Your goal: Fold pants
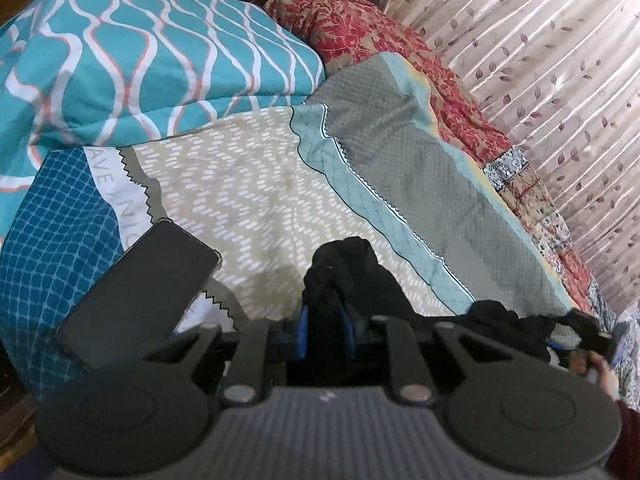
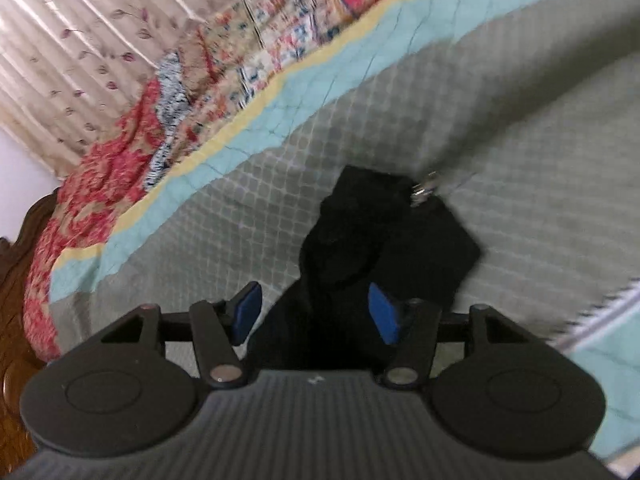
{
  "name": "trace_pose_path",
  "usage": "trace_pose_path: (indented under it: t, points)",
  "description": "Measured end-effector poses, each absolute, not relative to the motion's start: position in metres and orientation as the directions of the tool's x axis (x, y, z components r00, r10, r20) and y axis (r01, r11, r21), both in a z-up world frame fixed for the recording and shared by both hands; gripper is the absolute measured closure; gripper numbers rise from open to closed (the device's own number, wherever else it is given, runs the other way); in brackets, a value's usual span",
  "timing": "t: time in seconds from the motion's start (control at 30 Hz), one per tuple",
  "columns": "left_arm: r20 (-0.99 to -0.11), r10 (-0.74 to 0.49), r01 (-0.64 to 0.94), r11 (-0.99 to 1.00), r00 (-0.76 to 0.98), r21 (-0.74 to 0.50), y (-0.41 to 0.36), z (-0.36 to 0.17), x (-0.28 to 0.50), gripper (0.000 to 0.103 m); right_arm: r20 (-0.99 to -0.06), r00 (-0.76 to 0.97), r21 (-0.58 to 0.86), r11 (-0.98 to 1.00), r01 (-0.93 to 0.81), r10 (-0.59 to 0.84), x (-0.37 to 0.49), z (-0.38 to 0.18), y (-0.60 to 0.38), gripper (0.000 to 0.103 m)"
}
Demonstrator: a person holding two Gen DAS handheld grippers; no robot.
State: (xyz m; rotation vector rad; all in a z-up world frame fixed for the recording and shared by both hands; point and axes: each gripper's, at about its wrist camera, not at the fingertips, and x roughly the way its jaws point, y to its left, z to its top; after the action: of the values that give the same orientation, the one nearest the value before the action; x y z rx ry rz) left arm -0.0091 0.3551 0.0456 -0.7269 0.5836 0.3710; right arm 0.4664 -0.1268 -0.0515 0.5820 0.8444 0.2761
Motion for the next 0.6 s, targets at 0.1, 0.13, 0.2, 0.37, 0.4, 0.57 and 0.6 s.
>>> trace_pose_path:
  t: [0.1, 0.13, 0.2, 0.37, 0.4, 0.57, 0.6]
  points:
    - [-0.603, 0.106, -0.499, 0.682, 0.791, -0.535, 0.359, 0.043, -0.011, 0.087, -0.673, 0.628, 0.489, 0.872, -0.019, 0.391, 0.474, -0.060, -0.106, 0.086]
    - [-0.596, 0.106, -0.494, 0.684, 0.796, -0.537, 0.359, 0.044, -0.011, 0.087, -0.675, 0.631, 0.468, 0.883, -0.034, 0.382, 0.471, -0.058, -0.104, 0.092]
    - [-0.578, 0.106, -0.480, 0.688, 0.809, -0.545, 0.360, 0.047, -0.009, 0.087, -0.614, 0.700, 0.465, 0.884, -0.054, 0.366, 0.457, -0.042, -0.115, 0.093]
    - [-0.498, 0.081, -0.411, 0.687, 0.863, -0.600, 0.357, 0.061, -0.013, 0.087, -0.427, 0.827, 0.575, 0.816, -0.064, 0.365, 0.400, 0.027, -0.198, 0.093]
    - [-0.480, 0.070, -0.391, 0.686, 0.874, -0.613, 0.356, 0.064, -0.015, 0.087, -0.392, 0.851, 0.584, 0.809, -0.064, 0.350, 0.381, 0.044, -0.221, 0.093]
    - [-0.398, -0.027, -0.279, 0.668, 0.917, -0.690, 0.350, 0.078, -0.018, 0.087, -0.232, 0.940, 0.610, 0.790, -0.061, 0.251, 0.276, 0.122, -0.320, 0.093]
    - [-0.378, -0.049, -0.254, 0.661, 0.924, -0.706, 0.349, 0.081, -0.017, 0.087, -0.205, 0.952, 0.608, 0.792, -0.057, 0.226, 0.256, 0.134, -0.335, 0.093]
